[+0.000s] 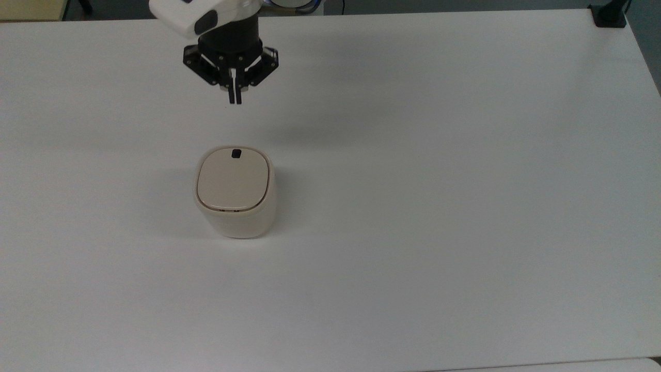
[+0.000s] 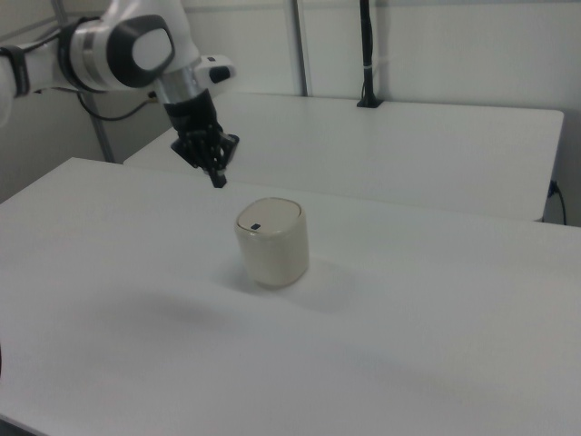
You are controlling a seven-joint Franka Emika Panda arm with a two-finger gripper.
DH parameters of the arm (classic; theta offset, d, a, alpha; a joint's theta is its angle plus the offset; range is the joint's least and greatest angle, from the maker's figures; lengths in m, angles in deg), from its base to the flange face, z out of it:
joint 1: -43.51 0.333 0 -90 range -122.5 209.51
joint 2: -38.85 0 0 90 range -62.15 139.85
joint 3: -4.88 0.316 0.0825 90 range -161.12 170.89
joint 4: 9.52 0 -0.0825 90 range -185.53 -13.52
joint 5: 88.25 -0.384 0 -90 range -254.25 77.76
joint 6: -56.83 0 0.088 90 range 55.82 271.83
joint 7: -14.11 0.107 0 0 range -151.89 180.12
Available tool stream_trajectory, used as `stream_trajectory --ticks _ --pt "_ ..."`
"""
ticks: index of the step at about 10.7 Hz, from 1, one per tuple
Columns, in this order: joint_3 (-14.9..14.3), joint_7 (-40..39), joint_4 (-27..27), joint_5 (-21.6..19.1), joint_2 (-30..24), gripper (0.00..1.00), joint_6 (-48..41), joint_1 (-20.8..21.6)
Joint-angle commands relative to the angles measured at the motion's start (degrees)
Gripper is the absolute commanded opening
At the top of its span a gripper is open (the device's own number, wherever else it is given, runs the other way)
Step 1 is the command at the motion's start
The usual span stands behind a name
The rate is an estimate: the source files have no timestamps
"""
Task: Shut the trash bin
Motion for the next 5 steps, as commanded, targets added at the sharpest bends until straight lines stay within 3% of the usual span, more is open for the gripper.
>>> stream_trajectory --ticks 1,2,3,4,5 --pt "-1.0 0.0 -1.4 -0.2 -6.1 0.12 -9.0 3.4" --pt "-1.1 0.0 -1.4 -0.3 -7.2 0.25 -10.8 3.6" --pt "-1.2 0.0 -1.4 -0.3 -7.5 0.47 -12.1 3.5" --pt "-1.1 0.7 -1.4 -0.2 -7.5 0.91 -12.5 3.4" --pt "-1.1 3.3 -1.4 -0.2 -7.4 1.0 -12.4 3.4"
